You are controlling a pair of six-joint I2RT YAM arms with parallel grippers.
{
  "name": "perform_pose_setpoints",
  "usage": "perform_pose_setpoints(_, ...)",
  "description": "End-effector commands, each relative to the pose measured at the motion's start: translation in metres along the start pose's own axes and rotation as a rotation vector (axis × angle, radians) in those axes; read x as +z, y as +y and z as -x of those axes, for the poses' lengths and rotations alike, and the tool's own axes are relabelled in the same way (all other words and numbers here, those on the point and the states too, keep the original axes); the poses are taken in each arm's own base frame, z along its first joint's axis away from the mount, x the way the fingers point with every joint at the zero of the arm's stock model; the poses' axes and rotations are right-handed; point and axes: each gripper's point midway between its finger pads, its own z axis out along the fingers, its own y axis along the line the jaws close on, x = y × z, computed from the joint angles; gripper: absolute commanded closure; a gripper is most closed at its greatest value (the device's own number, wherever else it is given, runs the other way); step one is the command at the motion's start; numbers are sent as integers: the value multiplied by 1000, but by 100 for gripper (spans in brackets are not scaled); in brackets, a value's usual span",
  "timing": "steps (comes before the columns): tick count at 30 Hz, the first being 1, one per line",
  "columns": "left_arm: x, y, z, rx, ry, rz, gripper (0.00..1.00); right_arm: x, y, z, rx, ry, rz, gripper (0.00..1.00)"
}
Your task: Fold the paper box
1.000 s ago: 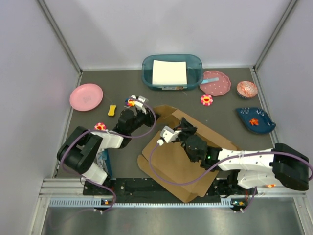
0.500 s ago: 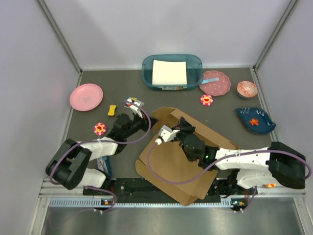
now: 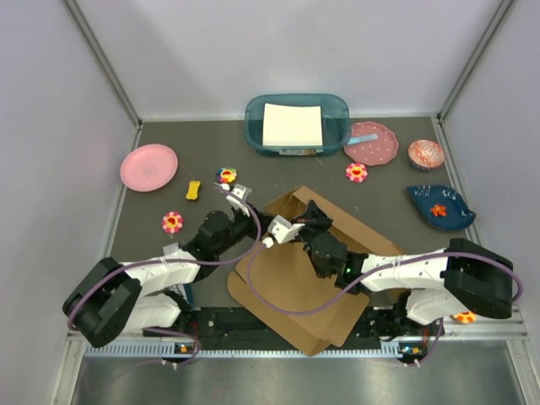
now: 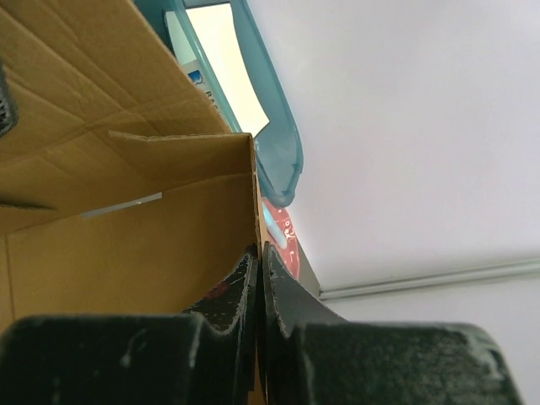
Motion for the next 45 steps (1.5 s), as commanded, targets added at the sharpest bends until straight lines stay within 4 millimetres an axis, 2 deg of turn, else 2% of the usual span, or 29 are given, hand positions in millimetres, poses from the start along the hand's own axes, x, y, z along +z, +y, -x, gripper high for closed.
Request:
perform_pose_setpoints(1,-4,-27,25,-47,-121,-66,100,0,-2,11,61,-21,-21,100)
perform_pose_setpoints(8,-4,-20,-17,-97,-38,-43,100,-6,4,9,60,-20,-14,100)
perform_pose_setpoints(12,-5,-25,-32,-102,9,-65,99,-8,8,7,56,-17,-8,100)
perform_pose_setpoints(15,-5,-26,-38,-90,29,-70,95,-9,10,6,50,-15,-2,100)
perform_pose_setpoints(18,-6,-24,-43,-76,47,-65,86,-10,11,7,48,-15,0,100)
perform_pose_setpoints(22,-8,-22,-42,-41,51,-52,67,-11,12,7,46,-14,0,100)
perform_pose_setpoints(26,-11,-19,-38,-11,47,-32,60,-13,13,8,39,-13,2,100)
perform_pose_setpoints(34,-17,-10,-42,11,65,13,54,-17,14,10,27,-16,4,100)
perform_pose_setpoints(45,-35,-7,-31,32,60,58,47,-21,23,4,-7,-10,21,100)
